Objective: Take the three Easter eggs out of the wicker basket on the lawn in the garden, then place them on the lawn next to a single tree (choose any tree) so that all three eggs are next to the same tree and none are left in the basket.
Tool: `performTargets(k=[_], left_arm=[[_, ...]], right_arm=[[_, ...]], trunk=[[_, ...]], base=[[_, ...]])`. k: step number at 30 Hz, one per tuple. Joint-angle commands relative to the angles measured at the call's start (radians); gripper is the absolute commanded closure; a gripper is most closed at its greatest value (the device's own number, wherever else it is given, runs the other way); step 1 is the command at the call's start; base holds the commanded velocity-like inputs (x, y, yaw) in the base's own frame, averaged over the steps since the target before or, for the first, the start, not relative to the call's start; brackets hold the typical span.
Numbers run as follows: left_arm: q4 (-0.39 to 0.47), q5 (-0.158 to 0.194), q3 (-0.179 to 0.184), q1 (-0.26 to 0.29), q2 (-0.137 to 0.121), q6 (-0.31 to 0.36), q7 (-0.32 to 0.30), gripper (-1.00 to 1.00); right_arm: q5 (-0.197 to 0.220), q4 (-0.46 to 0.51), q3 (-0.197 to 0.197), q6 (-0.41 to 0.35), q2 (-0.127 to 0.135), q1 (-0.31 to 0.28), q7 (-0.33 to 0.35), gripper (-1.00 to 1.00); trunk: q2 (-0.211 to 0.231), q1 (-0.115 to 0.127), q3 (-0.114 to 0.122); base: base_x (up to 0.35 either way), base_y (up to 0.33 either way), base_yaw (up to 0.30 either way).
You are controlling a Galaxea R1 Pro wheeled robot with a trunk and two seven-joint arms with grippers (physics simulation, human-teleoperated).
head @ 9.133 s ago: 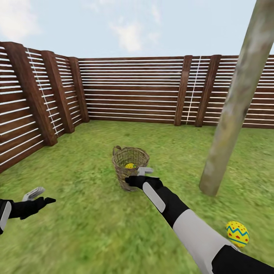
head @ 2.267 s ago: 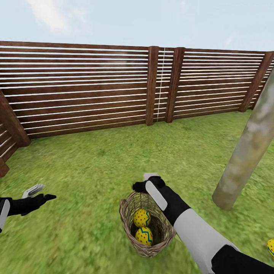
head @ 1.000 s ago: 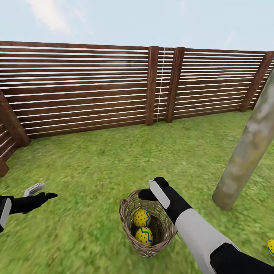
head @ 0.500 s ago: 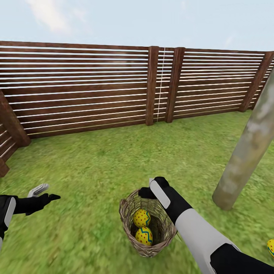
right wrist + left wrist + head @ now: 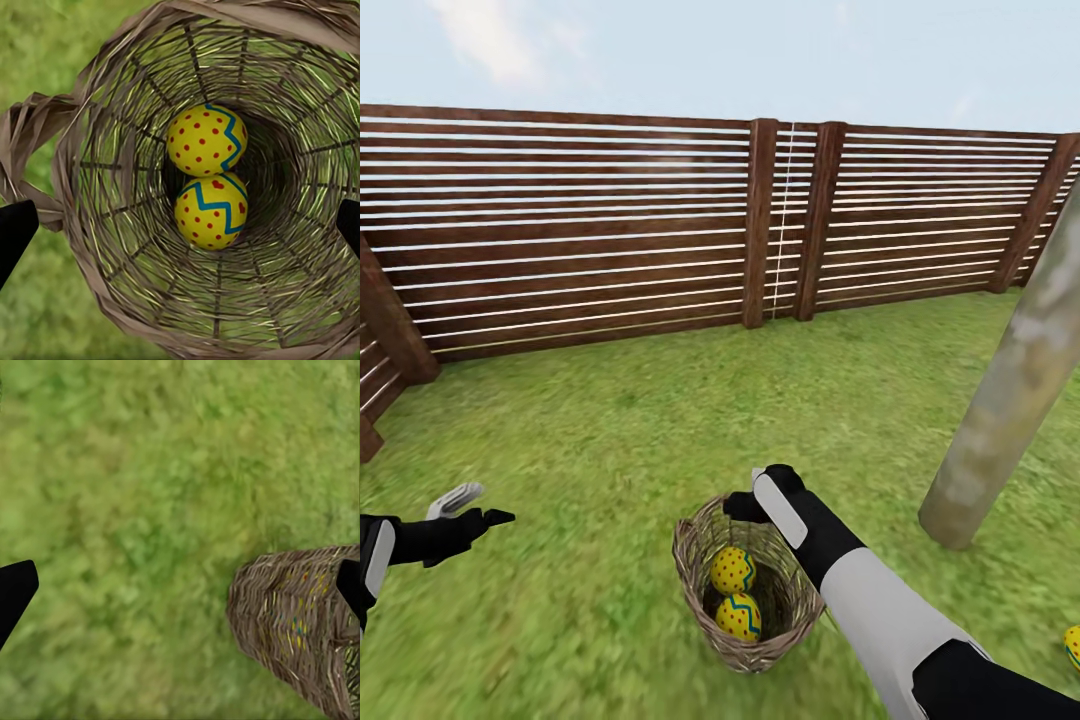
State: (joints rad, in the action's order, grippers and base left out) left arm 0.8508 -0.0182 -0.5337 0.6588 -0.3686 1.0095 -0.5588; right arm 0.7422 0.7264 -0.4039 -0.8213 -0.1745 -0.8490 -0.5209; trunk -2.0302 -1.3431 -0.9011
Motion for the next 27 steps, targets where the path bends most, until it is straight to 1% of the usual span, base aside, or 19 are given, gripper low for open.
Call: performTargets(k=[1,19,21,22,27], left_arm=[[0.001,-0.002,-0.003,0.001,0.000,0.006,-0.004,-1.00],[0.001,-0.002,-0.004,0.001,-0.003,0.006,-0.004,-1.00],[0.001,-0.002,-0.003,0.001,-0.003,0.005,-0.003,-1.00],[0.001,-0.003,-0.003,0.001,-0.003,0.005,-0.003,-1.00],[0.001,-0.003,-0.003,0.001,-0.004,0.002,-0.003,-1.00]], right_arm=[[0.009,0.001,-0.002,-0.001,0.000,-0.001,-0.010,-1.00],[0.010,0.002,-0.002,0.002,0.000,-0.001,-0.010,-1.00],[0.010,0.001,-0.002,0.012,0.000,-0.001,-0.010,-1.00],[0.010,0.001,-0.002,0.030,0.000,-0.001,-0.010,-1.00],[0.011,0.001,-0.002,0.051,0.000,-0.002,-0.010,-1.00]], trunk=[[-0.008,-0.004,-0.004],[-0.134,-0.073,-0.061],[-0.148,-0.080,-0.067],[-0.155,-0.084,-0.070],[-0.190,-0.103,-0.086]], base=[[0.000,0.000,0.000],[0.000,0.000,0.000],[0.000,0.000,0.000],[0.000,0.000,0.000],[0.000,0.000,0.000]])
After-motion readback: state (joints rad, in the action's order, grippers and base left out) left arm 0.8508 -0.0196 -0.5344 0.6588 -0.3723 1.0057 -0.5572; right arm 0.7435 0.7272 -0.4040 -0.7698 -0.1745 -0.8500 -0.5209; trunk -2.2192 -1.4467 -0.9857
